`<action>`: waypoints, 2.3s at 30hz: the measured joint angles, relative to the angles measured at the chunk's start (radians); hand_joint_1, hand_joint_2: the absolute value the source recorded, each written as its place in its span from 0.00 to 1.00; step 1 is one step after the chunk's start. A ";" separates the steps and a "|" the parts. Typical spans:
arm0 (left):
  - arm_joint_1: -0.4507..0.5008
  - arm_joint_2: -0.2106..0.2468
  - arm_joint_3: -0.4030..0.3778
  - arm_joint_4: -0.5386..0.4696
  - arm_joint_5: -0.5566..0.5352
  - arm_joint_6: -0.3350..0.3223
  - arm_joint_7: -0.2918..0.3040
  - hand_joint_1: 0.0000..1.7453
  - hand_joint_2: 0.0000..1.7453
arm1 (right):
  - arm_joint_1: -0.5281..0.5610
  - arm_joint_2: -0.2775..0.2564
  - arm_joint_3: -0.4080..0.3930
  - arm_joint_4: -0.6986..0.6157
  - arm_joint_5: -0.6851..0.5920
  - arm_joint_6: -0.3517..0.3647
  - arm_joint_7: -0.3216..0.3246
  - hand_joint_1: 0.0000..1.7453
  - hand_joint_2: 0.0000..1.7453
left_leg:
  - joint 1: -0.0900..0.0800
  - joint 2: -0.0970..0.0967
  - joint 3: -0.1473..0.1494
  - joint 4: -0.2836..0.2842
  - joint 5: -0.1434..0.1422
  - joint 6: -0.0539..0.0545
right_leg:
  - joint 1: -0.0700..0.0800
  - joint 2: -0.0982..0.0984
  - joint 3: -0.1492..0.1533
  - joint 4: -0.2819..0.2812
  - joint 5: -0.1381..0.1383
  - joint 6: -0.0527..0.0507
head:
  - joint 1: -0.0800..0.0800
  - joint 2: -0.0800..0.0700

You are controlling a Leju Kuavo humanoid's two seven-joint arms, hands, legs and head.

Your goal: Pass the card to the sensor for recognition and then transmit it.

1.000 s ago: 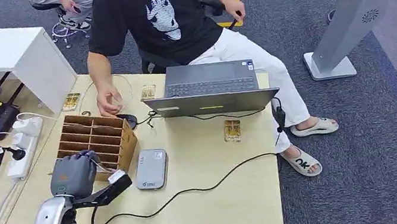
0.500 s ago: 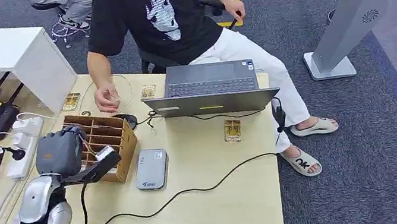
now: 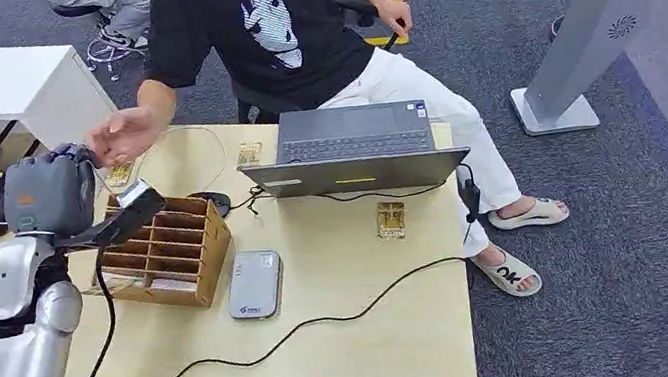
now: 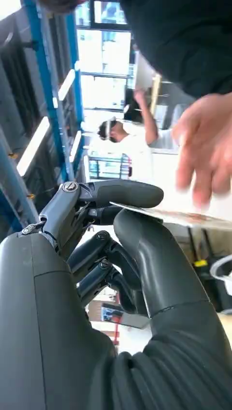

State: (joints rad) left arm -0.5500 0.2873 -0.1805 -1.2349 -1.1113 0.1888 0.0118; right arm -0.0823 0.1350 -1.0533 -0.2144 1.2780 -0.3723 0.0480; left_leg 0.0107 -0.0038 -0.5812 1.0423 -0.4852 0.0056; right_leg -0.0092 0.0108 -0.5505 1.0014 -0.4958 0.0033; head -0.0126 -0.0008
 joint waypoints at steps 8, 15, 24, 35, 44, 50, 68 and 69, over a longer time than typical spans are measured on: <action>-0.147 0.035 0.037 0.097 0.008 0.011 0.026 1.00 1.00 | -0.001 -0.003 0.000 0.000 0.008 0.000 0.000 0.00 1.00 | 0.000 0.000 0.000 0.000 0.000 0.000 | 0.000 0.000 0.000 0.000 0.000 0.000 | 0.000 0.000; -0.167 0.023 0.044 0.139 0.010 0.047 -0.006 0.25 1.00 | -0.003 -0.005 0.000 0.000 0.011 0.000 0.011 0.00 1.00 | 0.000 0.000 0.000 0.000 0.000 0.000 | 0.000 0.000 0.000 0.000 0.000 0.000 | 0.000 0.000; -0.166 -0.029 0.044 0.140 0.035 0.076 -0.018 0.00 1.00 | -0.005 -0.007 0.000 0.000 0.010 -0.001 0.002 0.00 1.00 | 0.000 0.000 -0.001 0.001 0.000 0.000 | 0.000 0.000 0.000 0.000 0.000 0.000 | 0.000 0.000; -0.119 -0.059 0.044 0.063 0.095 0.110 -0.042 0.00 1.00 | -0.004 -0.010 0.000 0.000 0.002 0.000 0.012 0.00 1.00 | 0.000 0.000 -0.001 0.000 0.000 0.000 | 0.000 0.000 -0.001 0.000 0.000 0.000 | 0.000 0.000; -0.089 -0.060 0.044 0.010 0.106 0.114 -0.044 0.00 1.00 | -0.004 -0.011 0.000 0.000 0.000 -0.001 0.012 0.00 1.00 | 0.000 0.000 -0.001 0.000 0.000 0.000 | 0.000 0.000 0.000 0.000 0.000 0.000 | 0.000 0.000; -0.039 -0.051 0.045 -0.034 0.116 0.156 -0.072 0.00 1.00 | -0.004 -0.012 0.000 0.000 -0.012 -0.002 0.011 0.00 1.00 | 0.000 0.000 -0.001 0.000 0.000 0.000 | 0.000 0.000 0.000 0.000 0.000 0.000 | 0.000 0.000; 0.891 -0.250 0.272 -0.685 0.367 0.500 -0.455 0.00 1.00 | 0.012 -0.008 -0.048 0.000 -0.092 -0.048 0.010 0.00 1.00 | -0.003 0.002 -0.001 0.000 -0.009 0.006 | -0.003 0.001 0.000 -0.002 -0.007 0.005 | 0.000 0.000; 0.904 -0.261 0.282 -0.696 0.367 0.498 -0.457 0.00 1.00 | 0.011 -0.008 -0.051 0.000 -0.092 -0.049 0.009 0.00 1.00 | -0.003 0.002 -0.001 0.000 -0.009 0.006 | -0.003 0.001 0.000 -0.002 -0.007 0.005 | 0.000 0.000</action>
State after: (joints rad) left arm 0.3537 0.0263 0.1019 -1.9311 -0.7443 0.6870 -0.4456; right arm -0.0714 0.1274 -1.1044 -0.2144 1.1860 -0.4212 0.0572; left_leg 0.0079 -0.0019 -0.5824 1.0423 -0.4945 0.0118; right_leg -0.0121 0.0116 -0.5501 0.9997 -0.5029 0.0081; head -0.0122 -0.0008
